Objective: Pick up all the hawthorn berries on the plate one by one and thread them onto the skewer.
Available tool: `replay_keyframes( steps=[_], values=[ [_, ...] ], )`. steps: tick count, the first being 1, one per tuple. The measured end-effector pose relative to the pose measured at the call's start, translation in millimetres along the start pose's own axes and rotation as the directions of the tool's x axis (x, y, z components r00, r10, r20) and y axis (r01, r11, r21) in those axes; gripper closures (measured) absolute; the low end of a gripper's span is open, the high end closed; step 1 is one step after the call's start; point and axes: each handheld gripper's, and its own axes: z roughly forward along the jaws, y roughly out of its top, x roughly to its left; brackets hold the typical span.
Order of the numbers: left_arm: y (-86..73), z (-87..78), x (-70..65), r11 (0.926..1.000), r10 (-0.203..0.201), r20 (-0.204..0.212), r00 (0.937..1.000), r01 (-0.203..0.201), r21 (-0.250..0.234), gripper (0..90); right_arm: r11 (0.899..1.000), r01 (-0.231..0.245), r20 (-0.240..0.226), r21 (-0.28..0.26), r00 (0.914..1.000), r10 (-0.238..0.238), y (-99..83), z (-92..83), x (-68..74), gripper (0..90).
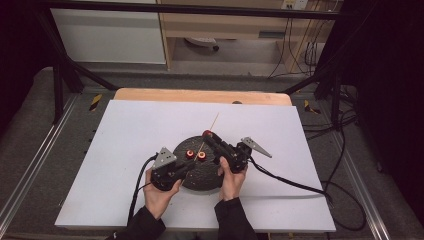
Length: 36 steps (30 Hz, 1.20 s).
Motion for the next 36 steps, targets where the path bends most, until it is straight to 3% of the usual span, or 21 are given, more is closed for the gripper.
replay_keyframes(
  steps=[15,33,36],
  values=[
    [15.4,12.0,0.7,0.9996,0.029,0.011,0.9995,-0.029,-0.002,88.5,0.999,0.013,-0.007,0.049,0.9999,-0.013,-4.4,-6.6,0.6,62.0],
    [18.8,21.5,0.9,0.9992,0.039,0.019,0.9991,-0.039,0.009,88.6,0.991,0.019,-0.008,0.134,0.9998,-0.018,-13.7,-11.2,-1.8,61.3],
    [16.9,19.6,1.7,0.999,0.042,0.021,0.9989,-0.042,0.011,88.5,0.987,0.036,-0.006,0.154,0.9993,-0.036,-12.1,-12.4,-1.7,52.6]
  ],
)
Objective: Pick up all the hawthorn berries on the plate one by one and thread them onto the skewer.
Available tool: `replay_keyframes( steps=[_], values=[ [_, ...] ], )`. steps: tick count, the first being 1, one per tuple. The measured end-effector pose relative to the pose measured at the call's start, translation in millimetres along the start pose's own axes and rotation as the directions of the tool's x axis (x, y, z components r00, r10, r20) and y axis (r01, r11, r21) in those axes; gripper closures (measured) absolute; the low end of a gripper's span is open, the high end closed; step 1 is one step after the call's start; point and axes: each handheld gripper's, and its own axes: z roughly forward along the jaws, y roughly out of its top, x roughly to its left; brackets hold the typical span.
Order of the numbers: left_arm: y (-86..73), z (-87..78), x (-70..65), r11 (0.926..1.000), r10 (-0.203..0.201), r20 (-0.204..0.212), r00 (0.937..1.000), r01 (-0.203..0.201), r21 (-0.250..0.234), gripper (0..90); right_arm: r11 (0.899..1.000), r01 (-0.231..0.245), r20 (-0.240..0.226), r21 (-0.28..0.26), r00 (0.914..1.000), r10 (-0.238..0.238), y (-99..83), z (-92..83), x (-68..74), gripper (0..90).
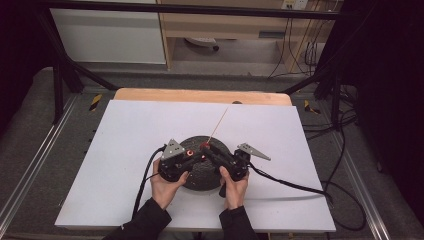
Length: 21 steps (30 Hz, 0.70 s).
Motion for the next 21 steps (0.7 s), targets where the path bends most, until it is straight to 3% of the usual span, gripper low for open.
replay_keyframes(
  steps=[6,10,12,13,16,21],
  values=[
    [-7.2,-7.7,7.5,0.9999,0.009,-0.009,0.9999,-0.009,0.013,88.5,0.998,0.052,0.02,0.025,0.9984,-0.052,8.5,-11.8,-1.6,36.6],
    [-14.8,-14.9,14.3,0.9997,0.009,-0.013,0.9999,-0.009,0.023,88.6,0.991,0.103,0.054,0.081,0.9928,-0.107,13.4,-18.0,-5.1,22.4],
    [-18.6,-18.7,18.3,0.9995,0.004,-0.015,0.9999,-0.004,0.031,88.5,0.983,0.13,0.073,0.13,0.9874,-0.141,14.9,-20.7,-7.8,13.8],
    [-20.4,-21.0,20.2,0.9993,0.007,-0.017,0.9998,-0.006,0.037,88.5,0.983,0.13,0.073,0.13,0.9874,-0.141,14.9,-20.7,-7.8,13.8],
    [-24.9,-29.8,26.0,0.9983,0.018,-0.019,0.9997,-0.017,0.056,88.5,0.969,0.152,0.083,0.194,0.9819,-0.17,17.1,-21.5,-10.4,6.4],
    [-30.8,-45.8,33.0,0.997,0.032,-0.026,0.9992,-0.03,0.071,88.5,0.932,0.205,0.079,0.298,0.968,-0.238,20.5,-23.4,-14.0,3.2]
  ],
)
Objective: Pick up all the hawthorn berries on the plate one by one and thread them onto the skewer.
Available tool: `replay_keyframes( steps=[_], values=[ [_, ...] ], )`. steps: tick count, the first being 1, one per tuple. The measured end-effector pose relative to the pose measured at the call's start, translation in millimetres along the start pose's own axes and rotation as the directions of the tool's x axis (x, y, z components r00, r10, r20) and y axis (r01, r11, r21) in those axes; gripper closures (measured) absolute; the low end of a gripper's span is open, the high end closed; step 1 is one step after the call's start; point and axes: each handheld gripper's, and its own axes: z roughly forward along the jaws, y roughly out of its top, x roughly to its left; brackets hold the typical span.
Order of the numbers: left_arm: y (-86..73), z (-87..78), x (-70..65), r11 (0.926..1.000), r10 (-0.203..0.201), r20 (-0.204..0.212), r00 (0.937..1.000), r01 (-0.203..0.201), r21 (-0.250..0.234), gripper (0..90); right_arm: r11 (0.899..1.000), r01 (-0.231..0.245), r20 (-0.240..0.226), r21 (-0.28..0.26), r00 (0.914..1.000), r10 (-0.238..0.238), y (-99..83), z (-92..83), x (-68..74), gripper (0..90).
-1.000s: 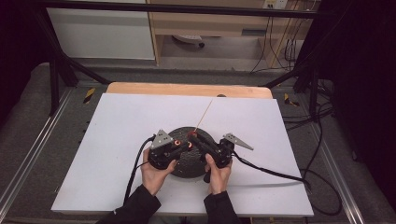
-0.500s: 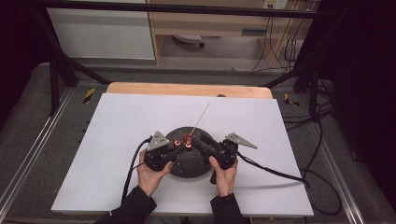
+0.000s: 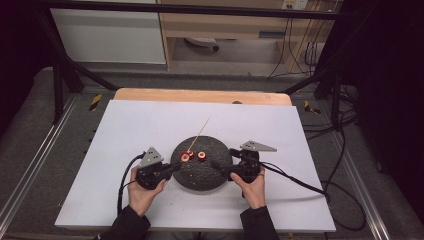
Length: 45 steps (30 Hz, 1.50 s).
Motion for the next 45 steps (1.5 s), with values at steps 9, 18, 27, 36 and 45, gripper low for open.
replay_keyframes(
  steps=[9,18,27,36,45],
  values=[
    [-18.4,-26.1,15.8,0.999,0.011,-0.017,0.9998,-0.011,0.044,88.4,0.988,0.089,0.033,0.126,0.995,-0.094,2.9,-1.9,-5.2,2.2],
    [-37.2,-43.3,27.3,0.9979,0.003,-0.036,0.9994,0.0,0.065,88.4,0.956,0.155,0.036,0.25,0.985,-0.169,15.9,11.2,0.5,0.6],
    [-51.6,-53.0,33.5,0.9969,0.004,-0.041,0.9991,-0.001,0.078,88.4,0.928,0.181,0.042,0.326,0.9777,-0.206,30.5,33.5,8.4,0.8],
    [-54.5,-54.9,35.5,0.9964,0.01,-0.047,0.9989,-0.006,0.085,88.4,0.895,0.178,0.077,0.408,0.9706,-0.228,40.9,60.1,6.6,6.8],
    [-55.1,-54.7,36.8,0.9963,0.004,-0.045,0.999,0.0,0.086,88.4,0.84,0.208,0.086,0.501,0.9537,-0.288,49.4,92.1,8.7,16.6]
  ],
)
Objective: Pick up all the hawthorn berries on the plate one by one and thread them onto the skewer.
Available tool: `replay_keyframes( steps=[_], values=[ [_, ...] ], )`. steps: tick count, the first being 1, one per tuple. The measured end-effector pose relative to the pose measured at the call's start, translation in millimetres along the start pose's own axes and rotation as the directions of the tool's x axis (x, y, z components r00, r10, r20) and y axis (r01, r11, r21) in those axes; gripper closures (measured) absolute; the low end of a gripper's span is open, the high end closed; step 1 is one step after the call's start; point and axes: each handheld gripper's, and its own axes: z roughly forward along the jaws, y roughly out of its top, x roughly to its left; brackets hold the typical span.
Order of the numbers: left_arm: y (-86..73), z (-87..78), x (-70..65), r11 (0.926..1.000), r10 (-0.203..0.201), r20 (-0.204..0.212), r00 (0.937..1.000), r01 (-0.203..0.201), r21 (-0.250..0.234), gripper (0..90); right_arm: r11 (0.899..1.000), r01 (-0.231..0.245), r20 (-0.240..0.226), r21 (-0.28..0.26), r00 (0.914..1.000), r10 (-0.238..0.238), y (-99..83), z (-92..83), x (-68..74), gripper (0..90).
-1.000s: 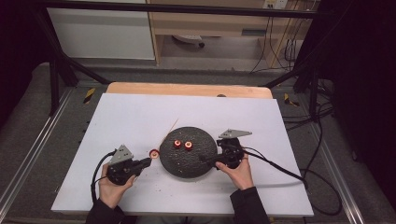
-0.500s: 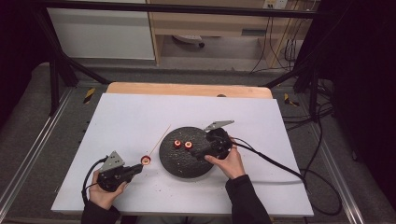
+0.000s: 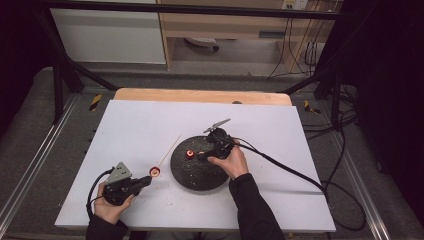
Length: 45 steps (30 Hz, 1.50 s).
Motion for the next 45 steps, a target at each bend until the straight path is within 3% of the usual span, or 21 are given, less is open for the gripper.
replay_keyframes(
  steps=[7,11,25,34,45],
  values=[
    [-0.1,0.0,0.3,1.0,0.0,0.001,1.0,0.0,0.001,88.4,0.997,0.042,-0.011,0.067,0.9991,-0.041,11.2,13.2,2.9,27.0],
    [-0.1,0.0,0.8,1.0,0.001,0.0,1.0,-0.001,0.002,88.4,0.994,0.043,-0.02,0.104,0.999,-0.041,15.3,18.4,2.1,34.9],
    [-0.2,0.9,0.8,1.0,0.002,-0.001,1.0,-0.002,0.004,88.4,0.983,0.007,-0.07,0.183,0.9975,0.006,15.9,29.2,-3.6,55.7],
    [-0.2,1.0,0.6,1.0,0.003,-0.004,1.0,-0.003,0.004,88.4,0.98,-0.019,-0.065,0.197,0.9973,0.033,16.3,30.6,-5.3,60.5],
    [0.3,2.8,-1.6,1.0,0.008,-0.001,1.0,-0.008,0.004,88.4,0.991,-0.053,-0.077,0.125,0.995,0.063,17.9,6.8,-0.8,60.8]
  ],
)
